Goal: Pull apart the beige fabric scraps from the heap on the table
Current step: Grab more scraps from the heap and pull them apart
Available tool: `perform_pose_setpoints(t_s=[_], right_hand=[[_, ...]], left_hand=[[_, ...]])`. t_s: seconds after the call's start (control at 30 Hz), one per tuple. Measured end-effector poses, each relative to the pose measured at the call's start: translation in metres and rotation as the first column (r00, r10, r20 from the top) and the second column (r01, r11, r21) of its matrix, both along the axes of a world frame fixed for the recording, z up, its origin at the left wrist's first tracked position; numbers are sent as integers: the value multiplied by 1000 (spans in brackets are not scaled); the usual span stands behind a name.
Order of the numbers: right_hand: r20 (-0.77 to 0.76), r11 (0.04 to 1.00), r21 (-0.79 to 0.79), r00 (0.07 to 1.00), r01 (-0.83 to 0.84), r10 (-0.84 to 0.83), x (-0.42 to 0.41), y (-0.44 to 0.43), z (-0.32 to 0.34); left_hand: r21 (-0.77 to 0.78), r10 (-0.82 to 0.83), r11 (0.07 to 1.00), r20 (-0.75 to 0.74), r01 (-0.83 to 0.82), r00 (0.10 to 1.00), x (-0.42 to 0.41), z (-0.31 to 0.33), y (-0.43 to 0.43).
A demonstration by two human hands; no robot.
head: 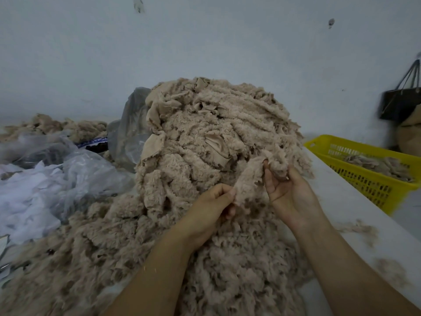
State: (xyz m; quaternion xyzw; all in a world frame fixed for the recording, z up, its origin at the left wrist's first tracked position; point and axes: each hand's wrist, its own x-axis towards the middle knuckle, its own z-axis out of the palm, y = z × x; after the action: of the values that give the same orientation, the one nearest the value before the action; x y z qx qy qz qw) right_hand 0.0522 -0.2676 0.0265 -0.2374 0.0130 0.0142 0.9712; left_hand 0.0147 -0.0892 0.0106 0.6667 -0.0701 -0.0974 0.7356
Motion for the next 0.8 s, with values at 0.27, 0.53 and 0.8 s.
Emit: perform_pose_setpoints(t_s=[0.27,0.53,0.8], right_hand=[[312,306,-908,949,287,35,-14,17,-12],[309,73,-950,894,303,325,-18,25,-15],[362,264,-918,901,298,241,-17,23,-13]], left_hand=[[-408,-38,913,-42,18,998,2,6,7],[-182,86,981,98,-67,991,3,3,3],[-361,95,932,156,-33,983,2,8,0]])
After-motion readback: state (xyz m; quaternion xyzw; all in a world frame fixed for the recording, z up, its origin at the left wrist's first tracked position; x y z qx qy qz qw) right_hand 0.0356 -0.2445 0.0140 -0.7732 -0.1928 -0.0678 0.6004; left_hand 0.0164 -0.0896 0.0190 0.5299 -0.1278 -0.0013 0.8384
